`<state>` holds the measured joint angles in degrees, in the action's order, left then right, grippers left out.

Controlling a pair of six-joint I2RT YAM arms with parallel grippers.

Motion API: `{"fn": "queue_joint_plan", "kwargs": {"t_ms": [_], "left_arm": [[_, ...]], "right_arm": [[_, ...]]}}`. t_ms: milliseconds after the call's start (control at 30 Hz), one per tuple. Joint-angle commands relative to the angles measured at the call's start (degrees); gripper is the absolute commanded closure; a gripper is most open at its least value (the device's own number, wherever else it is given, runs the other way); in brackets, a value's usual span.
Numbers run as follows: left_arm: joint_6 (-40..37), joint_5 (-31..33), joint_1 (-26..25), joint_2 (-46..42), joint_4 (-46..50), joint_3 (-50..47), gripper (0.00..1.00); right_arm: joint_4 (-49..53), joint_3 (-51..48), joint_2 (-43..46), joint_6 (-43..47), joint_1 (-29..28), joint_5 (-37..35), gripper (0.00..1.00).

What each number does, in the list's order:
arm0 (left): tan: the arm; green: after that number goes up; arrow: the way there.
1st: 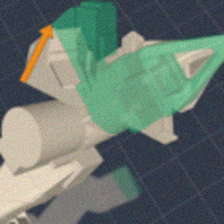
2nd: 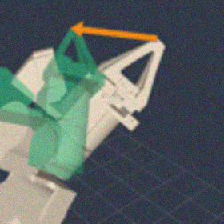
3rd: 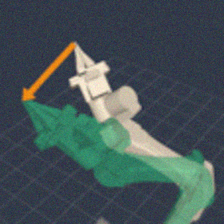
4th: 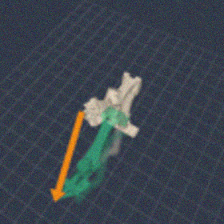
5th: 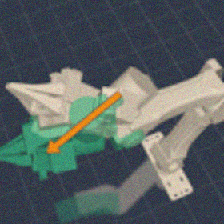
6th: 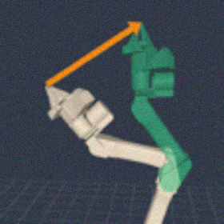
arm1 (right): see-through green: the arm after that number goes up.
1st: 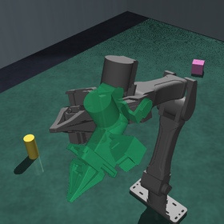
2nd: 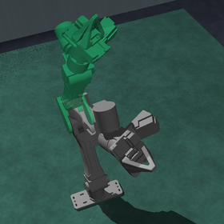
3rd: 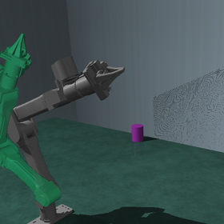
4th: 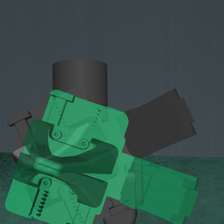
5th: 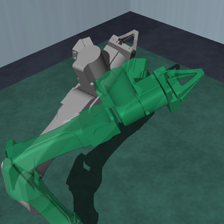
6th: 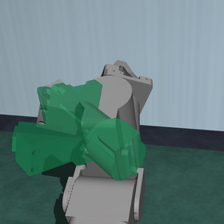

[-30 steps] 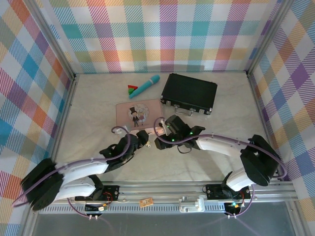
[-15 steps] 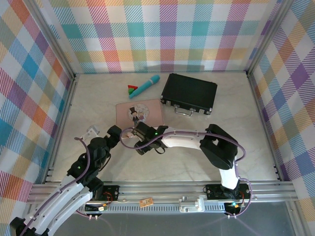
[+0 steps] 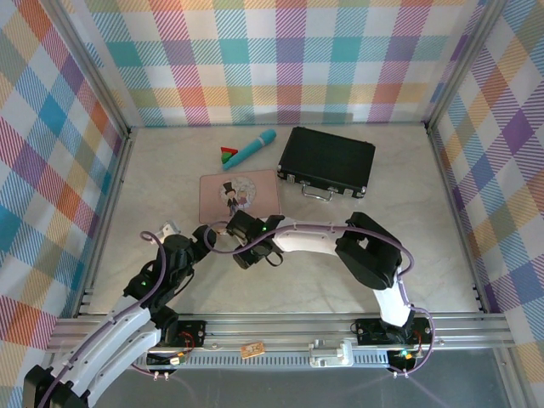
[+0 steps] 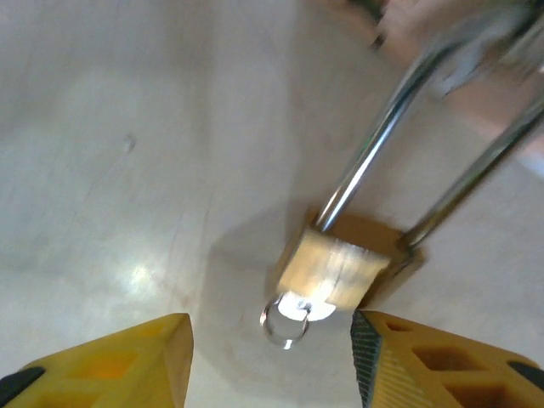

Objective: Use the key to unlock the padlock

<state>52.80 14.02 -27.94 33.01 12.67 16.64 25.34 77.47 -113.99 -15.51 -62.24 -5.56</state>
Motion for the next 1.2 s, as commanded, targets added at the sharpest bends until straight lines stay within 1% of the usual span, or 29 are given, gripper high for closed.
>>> {"fn": "queue_joint_plan", "kwargs": {"t_ms": [0,133,300,400,467,567,733,800,1000,1067,1167], "left_arm": [[-2.57,-3.41,0.61,1.74,-2.75,0.97,0.14],[-6.37,-8.21,0.61,6.22,-5.74,2.19,0.16],[-12.02,-14.73,0.20,15.40,-8.51,5.84,0.21],[-14.29,-17.53,-0.87,21.33,-10.06,8.09,0.25],[-14.90,-18.07,-1.93,25.12,-11.20,9.24,0.26],[-15.09,-17.29,-4.05,30.67,-11.86,11.47,0.29],[-14.68,-11.20,-9.78,38.49,-11.86,15.12,0.31],[-14.17,-9.95,-11.34,42.08,-12.40,16.39,0.33],[-12.38,-6.25,-13.20,50.90,-14.72,19.33,0.43],[-11.78,-5.43,-13.46,52.74,-15.92,19.74,0.44],[-11.32,-4.72,-13.84,55.28,-17.62,20.23,0.51]], "right_arm": [[-2.54,-3.14,6.58,-5.16,0.32,6.28,0.42],[-5.19,-6.68,12.30,-8.45,3.66,7.13,0.38],[-7.91,-12.30,18.56,-10.55,9.25,6.85,0.36],[-9.68,-15.59,21.43,-11.75,12.50,7.35,0.35],[-11.28,-17.88,22.94,-12.55,14.52,8.67,0.35],[-12.71,-20.40,24.78,-13.41,16.30,9.54,0.35],[-14.24,-23.34,26.36,-14.47,16.79,9.64,0.35],[-14.86,-24.25,26.76,-14.91,16.88,10.00,0.35],[-15.76,-26.98,29.27,-15.42,17.40,9.68,0.35],[-15.93,-27.94,30.50,-15.48,17.74,9.42,0.35],[-15.93,-29.48,32.23,-15.77,18.02,8.71,0.35]]}}
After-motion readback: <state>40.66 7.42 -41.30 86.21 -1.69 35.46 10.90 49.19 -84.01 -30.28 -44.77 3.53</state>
